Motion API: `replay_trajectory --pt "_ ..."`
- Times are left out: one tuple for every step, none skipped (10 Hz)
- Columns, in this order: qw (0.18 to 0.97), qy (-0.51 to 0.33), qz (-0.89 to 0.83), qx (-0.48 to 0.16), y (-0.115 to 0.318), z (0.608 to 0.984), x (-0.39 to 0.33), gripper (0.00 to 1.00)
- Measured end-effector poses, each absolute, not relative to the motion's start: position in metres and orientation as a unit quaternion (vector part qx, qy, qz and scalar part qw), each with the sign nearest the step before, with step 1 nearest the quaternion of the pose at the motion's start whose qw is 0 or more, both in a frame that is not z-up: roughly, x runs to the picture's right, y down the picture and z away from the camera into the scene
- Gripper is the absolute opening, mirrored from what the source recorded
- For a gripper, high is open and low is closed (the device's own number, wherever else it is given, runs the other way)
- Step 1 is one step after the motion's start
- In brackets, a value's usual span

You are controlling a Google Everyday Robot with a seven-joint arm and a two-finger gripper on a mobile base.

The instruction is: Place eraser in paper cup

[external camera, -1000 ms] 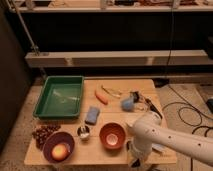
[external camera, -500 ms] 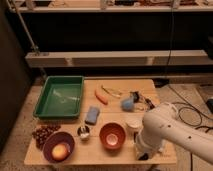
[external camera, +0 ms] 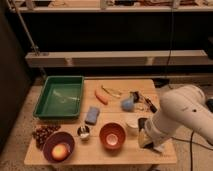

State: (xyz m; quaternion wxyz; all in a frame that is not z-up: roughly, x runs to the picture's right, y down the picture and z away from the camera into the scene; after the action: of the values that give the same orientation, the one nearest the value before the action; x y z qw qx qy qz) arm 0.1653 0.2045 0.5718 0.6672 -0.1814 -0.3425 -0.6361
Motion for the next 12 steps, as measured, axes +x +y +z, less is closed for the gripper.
replay_trajectory --pt "0.654 -0.352 -0.643 -0.188 0.193 0.572 0.168 0.0" --pt "0.634 -0.365 -0.651 -0.204 0.17 0.574 0.171 0.0" --pt "0.622 -0.373 -0.653 -0.219 0.157 0.575 0.173 0.0" --pt "0.618 -0.378 -0.652 -0.225 0.151 0.576 0.175 0.0" --pt "0.615 -0.381 -0.651 -0.228 0.152 0.577 0.174 0.0" --pt "0.615 -0.38 -0.651 -0.231 0.157 0.581 0.173 0.0" --pt "0.616 -0.377 -0.651 -0.232 0.165 0.588 0.17 0.0" --pt "0.617 -0.374 -0.651 -0.234 0.172 0.595 0.167 0.0" --pt "0.62 -0.373 -0.649 -0.236 0.179 0.6 0.167 0.0" --pt "0.622 -0.373 -0.647 -0.236 0.18 0.6 0.169 0.0" --pt "0.621 -0.373 -0.648 -0.235 0.18 0.601 0.168 0.0" --pt "0.621 -0.373 -0.648 -0.235 0.18 0.601 0.167 0.0"
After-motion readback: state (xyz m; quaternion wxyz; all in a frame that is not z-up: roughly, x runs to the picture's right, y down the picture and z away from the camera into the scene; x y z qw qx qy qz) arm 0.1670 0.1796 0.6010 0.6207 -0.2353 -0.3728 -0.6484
